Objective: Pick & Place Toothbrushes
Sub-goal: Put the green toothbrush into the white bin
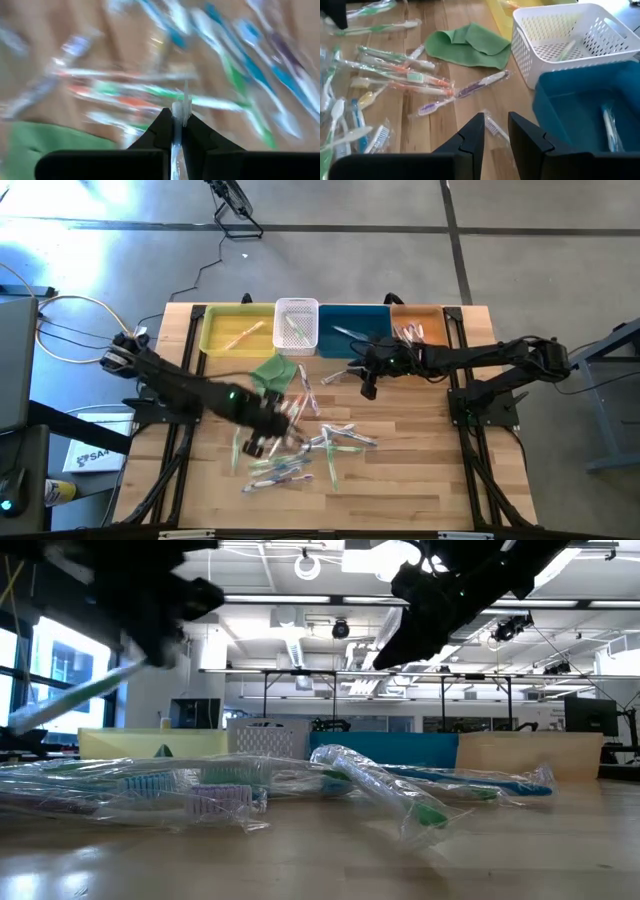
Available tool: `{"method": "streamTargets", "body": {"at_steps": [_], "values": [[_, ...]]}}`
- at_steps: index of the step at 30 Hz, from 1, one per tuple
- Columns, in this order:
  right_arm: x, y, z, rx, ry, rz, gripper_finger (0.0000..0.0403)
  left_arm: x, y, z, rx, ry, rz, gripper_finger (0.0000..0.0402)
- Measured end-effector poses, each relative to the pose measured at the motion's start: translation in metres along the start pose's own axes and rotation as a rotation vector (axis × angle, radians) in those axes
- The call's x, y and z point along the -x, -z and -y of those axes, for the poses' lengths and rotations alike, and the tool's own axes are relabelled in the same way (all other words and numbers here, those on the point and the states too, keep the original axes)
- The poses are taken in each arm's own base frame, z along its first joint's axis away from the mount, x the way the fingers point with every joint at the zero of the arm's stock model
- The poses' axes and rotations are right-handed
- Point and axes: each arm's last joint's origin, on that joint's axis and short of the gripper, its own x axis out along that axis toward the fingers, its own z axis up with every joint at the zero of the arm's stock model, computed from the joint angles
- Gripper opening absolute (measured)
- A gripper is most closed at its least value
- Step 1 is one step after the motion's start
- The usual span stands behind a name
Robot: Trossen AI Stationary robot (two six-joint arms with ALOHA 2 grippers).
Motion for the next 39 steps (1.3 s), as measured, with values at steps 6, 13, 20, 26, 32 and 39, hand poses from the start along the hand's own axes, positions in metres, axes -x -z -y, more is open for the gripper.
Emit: {"method": "streamTargets", "body": {"at_steps": [6,13,20,26,32,39], "values": [[0.000,0.000,0.000,0.042,0.002,0.000,0.0079,0.028,-0.023,-0.063,0.011,-0.104,0.114,0.0012],[0.000,0.001,0.000,0.045,0.003,-0.015,0.0079,0.079,-0.031,-0.143,0.030,-0.333,0.207,0.0012],[0.000,0.007,0.001,0.049,0.033,-0.069,0.0079,0.099,0.000,-0.216,0.210,-0.441,0.279,0.0012],[0.000,0.007,0.001,0.031,0.027,-0.069,0.0079,0.115,0.023,-0.274,0.353,-0.483,0.554,0.0015],[0.000,0.007,0.001,0.032,0.028,-0.068,0.0079,0.106,0.052,-0.310,0.480,-0.516,0.533,0.0016],[0.000,0.007,0.001,0.046,0.029,-0.068,0.0079,0.058,0.053,-0.334,0.551,-0.441,0.497,0.0016]]}}
